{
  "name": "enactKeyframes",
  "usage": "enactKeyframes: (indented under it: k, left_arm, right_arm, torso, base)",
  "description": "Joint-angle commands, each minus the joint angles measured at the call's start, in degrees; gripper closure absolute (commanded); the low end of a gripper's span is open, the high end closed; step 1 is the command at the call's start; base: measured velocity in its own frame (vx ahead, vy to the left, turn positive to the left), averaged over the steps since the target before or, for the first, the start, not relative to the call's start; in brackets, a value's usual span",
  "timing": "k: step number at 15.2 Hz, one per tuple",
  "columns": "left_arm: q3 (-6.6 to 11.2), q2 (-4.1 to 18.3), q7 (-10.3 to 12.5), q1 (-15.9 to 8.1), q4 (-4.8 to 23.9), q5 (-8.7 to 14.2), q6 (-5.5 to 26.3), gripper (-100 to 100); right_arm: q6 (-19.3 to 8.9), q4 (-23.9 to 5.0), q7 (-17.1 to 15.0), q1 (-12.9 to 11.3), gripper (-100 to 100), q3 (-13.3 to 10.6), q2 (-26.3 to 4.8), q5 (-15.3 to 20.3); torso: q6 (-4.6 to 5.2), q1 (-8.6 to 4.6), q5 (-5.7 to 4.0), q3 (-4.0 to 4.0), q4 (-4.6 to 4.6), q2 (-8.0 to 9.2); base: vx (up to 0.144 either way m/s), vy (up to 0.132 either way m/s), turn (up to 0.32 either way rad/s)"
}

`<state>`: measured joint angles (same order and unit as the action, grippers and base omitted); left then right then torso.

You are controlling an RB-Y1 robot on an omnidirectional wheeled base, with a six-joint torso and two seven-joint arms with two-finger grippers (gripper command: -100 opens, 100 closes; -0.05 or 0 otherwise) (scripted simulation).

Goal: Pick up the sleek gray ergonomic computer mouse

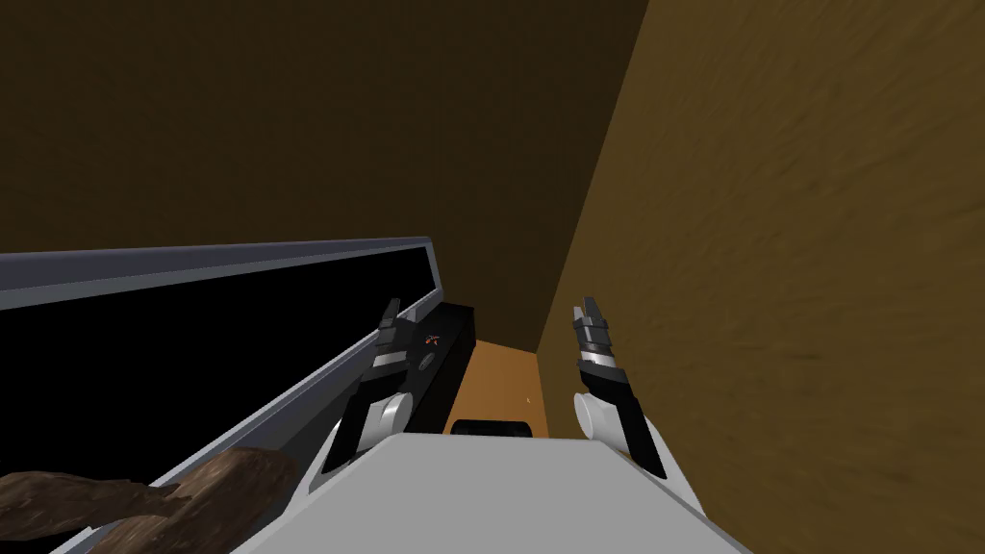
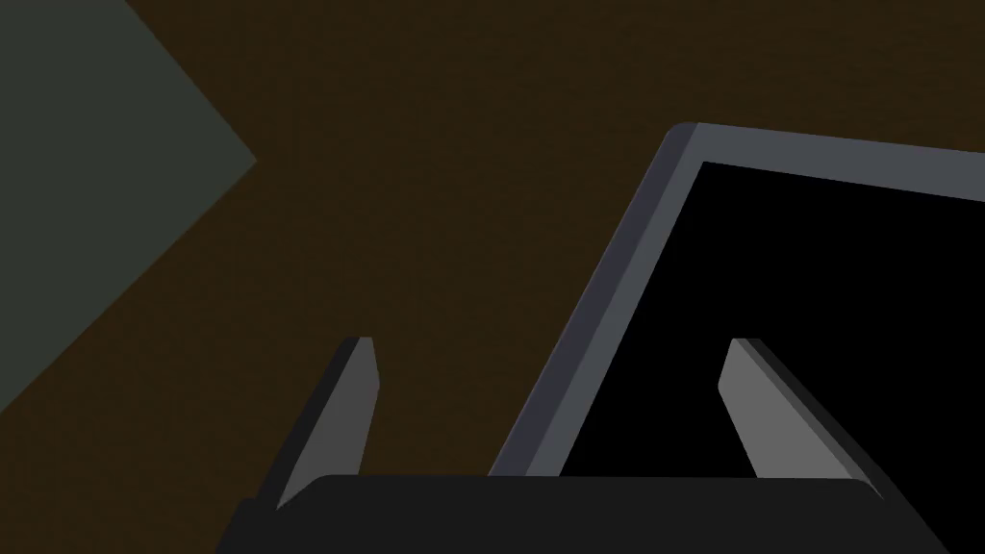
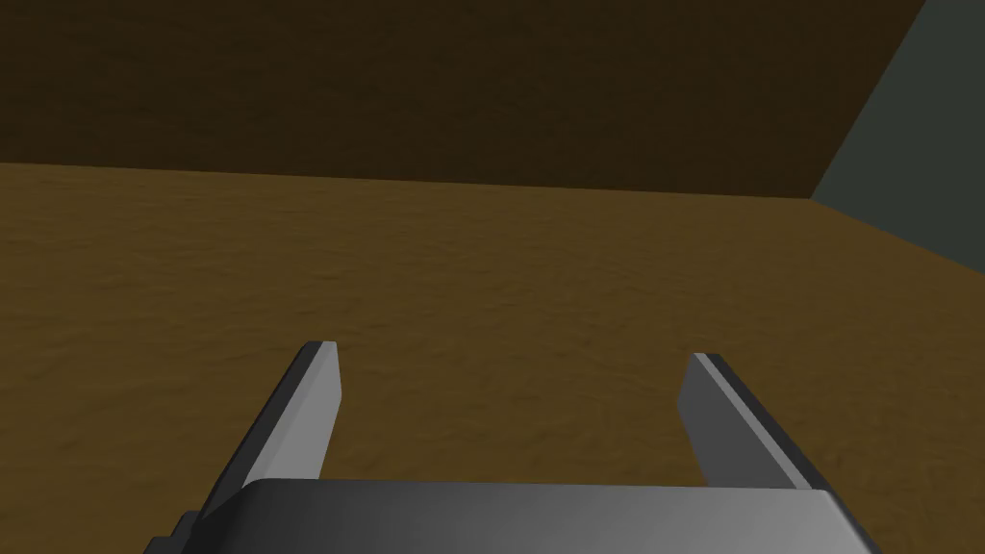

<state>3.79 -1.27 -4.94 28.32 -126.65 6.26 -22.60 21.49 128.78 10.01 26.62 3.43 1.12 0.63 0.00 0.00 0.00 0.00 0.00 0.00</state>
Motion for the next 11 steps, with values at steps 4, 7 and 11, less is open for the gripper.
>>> enactKeyframes:
  k: [4,7,11]
  left_arm:
    - [1.13,4.31,1.42,-0.76,4.01,1.29,4.23,-100]
    - [1.91,6.16,2.38,-1.27,6.69,2.17,7.1,-100]
    - [2.86,7.94,3.55,-1.9,9.89,3.23,10.55,-100]
  right_arm:
    - [0.0,0.0,0.0,0.01,0,0.0,0.0,0.0]
    - [0.0,0.0,0.0,0.01,0,0.0,0.0,0.0]
    - [0.0,0.0,0.0,0.02,0,0.0,0.0,0.0]
  torso:
    - [0.0,-0.05,0.0,-0.12,-0.04,-0.21]
    - [-0.01,-0.03,0.0,-0.22,-0.09,-0.38]
    - [-0.01,-0.03,0.0,-0.24,-0.09,-0.42]
  base:
    - [0.055,-0.017,0.04]
    - [0.09,-0.012,0.047]
    - [0.087,-0.015,0.049]
